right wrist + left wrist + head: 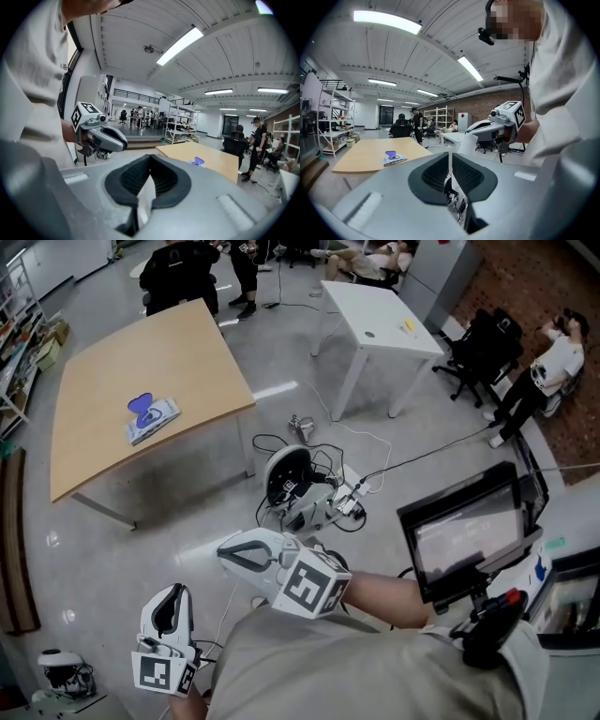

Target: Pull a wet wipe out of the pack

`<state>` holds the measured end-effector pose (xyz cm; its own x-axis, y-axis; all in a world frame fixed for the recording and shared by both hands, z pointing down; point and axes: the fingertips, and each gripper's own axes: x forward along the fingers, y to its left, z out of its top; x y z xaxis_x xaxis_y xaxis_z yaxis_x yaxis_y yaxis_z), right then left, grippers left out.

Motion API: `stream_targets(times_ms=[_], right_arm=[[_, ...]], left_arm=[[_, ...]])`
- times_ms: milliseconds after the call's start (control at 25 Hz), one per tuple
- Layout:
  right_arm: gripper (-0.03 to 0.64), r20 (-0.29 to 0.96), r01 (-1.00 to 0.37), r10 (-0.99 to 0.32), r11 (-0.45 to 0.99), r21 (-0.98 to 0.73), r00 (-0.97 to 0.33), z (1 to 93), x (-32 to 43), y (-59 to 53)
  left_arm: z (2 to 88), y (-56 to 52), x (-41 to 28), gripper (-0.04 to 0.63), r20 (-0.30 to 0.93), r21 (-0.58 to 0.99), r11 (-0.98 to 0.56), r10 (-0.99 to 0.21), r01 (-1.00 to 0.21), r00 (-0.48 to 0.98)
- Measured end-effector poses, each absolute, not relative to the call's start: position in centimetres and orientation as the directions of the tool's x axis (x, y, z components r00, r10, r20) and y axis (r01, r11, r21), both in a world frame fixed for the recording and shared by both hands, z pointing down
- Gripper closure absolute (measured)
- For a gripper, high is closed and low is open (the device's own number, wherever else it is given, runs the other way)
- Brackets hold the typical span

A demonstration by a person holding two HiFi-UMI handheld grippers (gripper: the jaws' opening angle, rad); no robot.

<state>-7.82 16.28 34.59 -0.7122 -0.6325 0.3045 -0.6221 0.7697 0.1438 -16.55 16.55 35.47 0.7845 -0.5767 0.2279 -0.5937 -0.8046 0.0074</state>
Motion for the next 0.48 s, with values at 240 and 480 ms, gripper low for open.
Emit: stream_targets(times_ms=[240,480], right_arm=[[0.614,0.315,-0.616,-0.628,0.773,0.15,-0.711,34.2,-8.5,16.6],[0.614,0.319,-0.613,-0.629,0.773,0.163,-0.709,34.0,-9.1,16.4]], left_arm=[[35.3,16.7,-17.0,0.565,0.22,0.011,-0.808,-0.573,-0.589,0.789],[35.6,16.6,-18.0,0.565,0.221,0.017,-0.803,-0.578,-0.595,0.786]])
